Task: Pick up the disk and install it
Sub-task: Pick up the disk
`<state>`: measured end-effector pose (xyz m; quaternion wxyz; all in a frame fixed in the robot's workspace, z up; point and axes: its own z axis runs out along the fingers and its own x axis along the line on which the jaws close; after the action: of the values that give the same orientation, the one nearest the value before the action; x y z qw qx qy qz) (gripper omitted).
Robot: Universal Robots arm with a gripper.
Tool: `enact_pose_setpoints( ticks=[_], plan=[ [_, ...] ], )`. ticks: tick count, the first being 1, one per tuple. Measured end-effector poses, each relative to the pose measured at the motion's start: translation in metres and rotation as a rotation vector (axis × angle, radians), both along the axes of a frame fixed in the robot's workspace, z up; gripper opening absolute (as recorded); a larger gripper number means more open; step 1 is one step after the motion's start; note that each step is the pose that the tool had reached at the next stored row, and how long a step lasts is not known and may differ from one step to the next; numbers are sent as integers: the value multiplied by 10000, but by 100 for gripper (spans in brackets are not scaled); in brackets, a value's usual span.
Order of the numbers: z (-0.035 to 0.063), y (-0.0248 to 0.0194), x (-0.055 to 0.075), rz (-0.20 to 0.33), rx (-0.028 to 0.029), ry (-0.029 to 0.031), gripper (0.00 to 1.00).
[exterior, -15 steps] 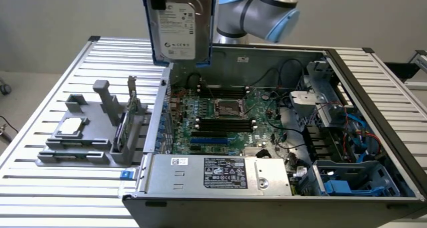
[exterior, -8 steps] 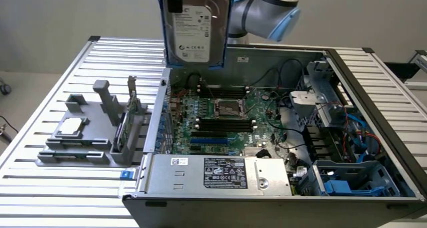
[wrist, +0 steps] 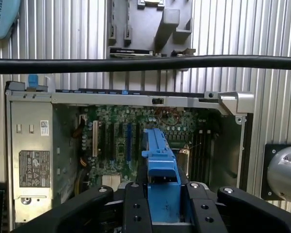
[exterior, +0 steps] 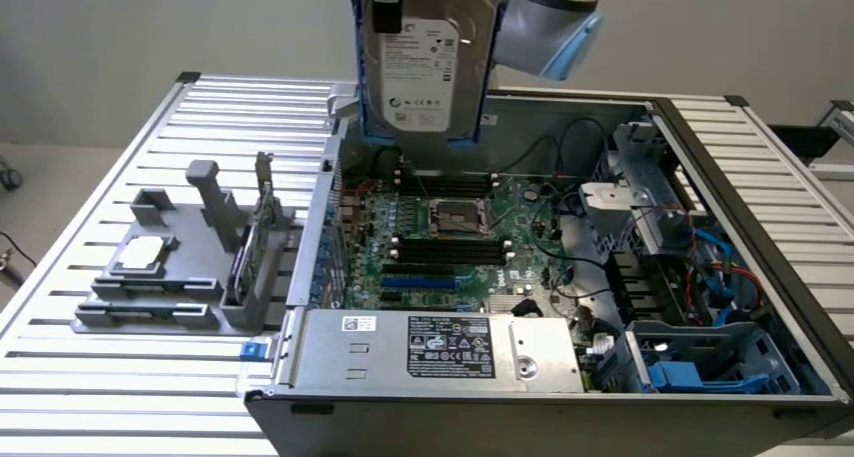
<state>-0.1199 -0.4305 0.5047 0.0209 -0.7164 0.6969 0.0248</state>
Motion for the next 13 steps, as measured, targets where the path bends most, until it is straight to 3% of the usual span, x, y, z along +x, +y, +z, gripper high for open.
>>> enact_pose_setpoints(
  ticks=[13],
  plan=[
    [0,-269,314,0,74,0,33]
  ],
)
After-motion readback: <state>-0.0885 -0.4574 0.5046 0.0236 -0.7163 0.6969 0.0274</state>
